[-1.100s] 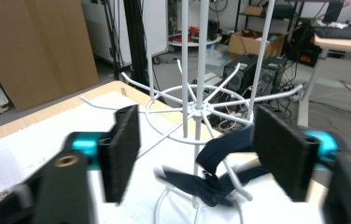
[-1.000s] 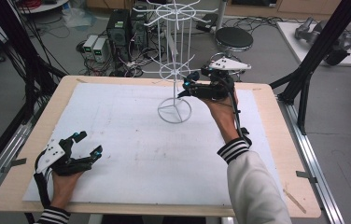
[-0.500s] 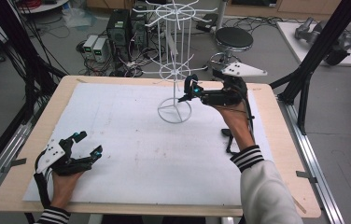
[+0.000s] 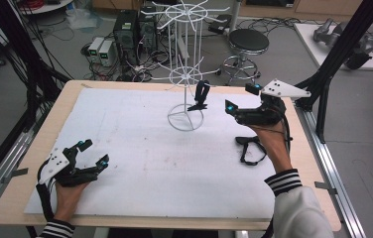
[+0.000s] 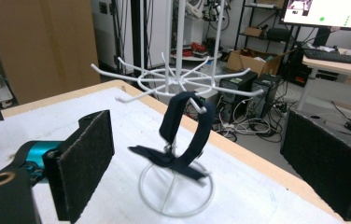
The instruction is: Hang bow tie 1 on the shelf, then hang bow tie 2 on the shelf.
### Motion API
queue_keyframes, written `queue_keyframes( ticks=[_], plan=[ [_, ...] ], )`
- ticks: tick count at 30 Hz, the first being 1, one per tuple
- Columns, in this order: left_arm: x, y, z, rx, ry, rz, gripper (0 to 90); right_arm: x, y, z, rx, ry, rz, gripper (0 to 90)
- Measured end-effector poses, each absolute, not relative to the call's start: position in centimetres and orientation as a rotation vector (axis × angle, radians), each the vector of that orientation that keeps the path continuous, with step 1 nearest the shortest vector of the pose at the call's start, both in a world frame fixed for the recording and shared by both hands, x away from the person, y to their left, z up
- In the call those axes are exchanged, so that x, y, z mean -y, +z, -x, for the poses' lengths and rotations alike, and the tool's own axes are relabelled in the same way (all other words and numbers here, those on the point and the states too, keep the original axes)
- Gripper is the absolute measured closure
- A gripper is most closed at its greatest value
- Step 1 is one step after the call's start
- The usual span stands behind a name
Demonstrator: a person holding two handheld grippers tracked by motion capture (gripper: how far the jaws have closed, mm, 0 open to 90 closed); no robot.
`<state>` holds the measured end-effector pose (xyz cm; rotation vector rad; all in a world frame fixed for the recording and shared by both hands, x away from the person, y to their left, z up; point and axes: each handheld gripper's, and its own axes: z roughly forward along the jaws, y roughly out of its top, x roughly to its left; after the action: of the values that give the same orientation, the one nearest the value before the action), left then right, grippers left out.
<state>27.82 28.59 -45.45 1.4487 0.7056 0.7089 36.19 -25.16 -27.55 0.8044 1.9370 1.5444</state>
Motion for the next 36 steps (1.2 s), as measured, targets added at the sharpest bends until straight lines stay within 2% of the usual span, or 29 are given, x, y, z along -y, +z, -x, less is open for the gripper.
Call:
queue_keyframes(
  ticks=[10,30,36],
  plan=[
    [-28.6,-45.4,-27.8,-0.706,0.711,-1.450,15.9,27.5,-29.2,-34.6,-1.958,1.526,-0.793,9.0],
    [-28.5,-45.4,-27.8,-0.703,0.718,-1.453,15.9,29.8,-35.1,-31.4,-1.962,1.564,-0.809,9.1],
    [-28.5,-45.4,-27.8,-0.708,0.717,-1.454,16.0,30.2,-35.1,-31.1,-1.943,1.585,-0.816,9.1]
  ],
)
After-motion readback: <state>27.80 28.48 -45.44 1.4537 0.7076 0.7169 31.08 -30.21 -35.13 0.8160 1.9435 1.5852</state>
